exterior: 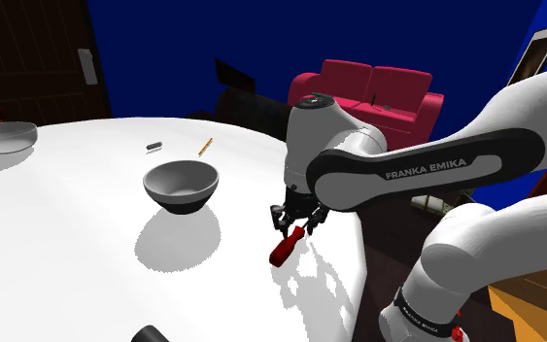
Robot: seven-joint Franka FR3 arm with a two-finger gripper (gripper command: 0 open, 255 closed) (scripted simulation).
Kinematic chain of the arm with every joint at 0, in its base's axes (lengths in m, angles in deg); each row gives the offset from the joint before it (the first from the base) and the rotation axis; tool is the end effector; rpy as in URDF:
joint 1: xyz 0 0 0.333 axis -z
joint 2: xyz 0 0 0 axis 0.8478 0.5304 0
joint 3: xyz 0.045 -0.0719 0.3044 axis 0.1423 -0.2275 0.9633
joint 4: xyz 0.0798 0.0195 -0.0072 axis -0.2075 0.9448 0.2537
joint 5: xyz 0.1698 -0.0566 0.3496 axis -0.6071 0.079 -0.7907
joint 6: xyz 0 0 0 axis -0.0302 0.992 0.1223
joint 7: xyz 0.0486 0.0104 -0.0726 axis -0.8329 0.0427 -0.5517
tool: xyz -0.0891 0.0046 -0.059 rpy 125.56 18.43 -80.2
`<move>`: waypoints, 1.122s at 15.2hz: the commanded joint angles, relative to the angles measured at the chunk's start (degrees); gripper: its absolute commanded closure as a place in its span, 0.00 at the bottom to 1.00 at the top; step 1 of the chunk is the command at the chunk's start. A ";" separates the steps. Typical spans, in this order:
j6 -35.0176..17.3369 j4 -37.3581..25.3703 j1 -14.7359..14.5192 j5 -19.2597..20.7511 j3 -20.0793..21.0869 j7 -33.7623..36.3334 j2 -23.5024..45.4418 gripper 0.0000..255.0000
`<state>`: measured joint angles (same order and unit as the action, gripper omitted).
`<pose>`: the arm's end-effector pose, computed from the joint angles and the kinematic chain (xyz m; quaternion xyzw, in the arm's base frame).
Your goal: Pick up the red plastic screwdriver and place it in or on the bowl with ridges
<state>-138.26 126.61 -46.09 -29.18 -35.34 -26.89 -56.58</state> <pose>0.3155 0.1346 0.3902 0.9337 -0.3504 0.0364 0.0642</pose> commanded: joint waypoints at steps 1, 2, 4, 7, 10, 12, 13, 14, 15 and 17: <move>0.00 0.00 0.00 0.00 0.00 0.00 0.00 1.00; 0.00 0.00 0.00 0.00 0.00 0.00 0.00 1.00; 0.00 0.00 0.00 0.00 0.00 0.00 0.00 1.00; 0.00 0.00 0.00 0.00 0.00 0.00 0.00 1.00; 0.92 -0.50 -0.03 0.16 -0.36 -0.11 -0.43 1.00; 2.75 -1.57 -0.04 0.50 -1.04 -0.32 -1.20 1.00; 3.64 -2.12 -0.04 0.67 -1.37 -0.42 -1.56 1.00; 4.53 -2.68 -0.03 0.85 -1.70 -0.51 -1.89 1.00; 5.41 -3.25 -0.01 1.03 -2.02 -0.60 -2.20 1.00; 7.13 -4.42 0.04 1.39 -2.64 -0.78 -2.76 1.00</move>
<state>-132.04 122.77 -46.05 -27.95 -37.70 -27.62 -59.05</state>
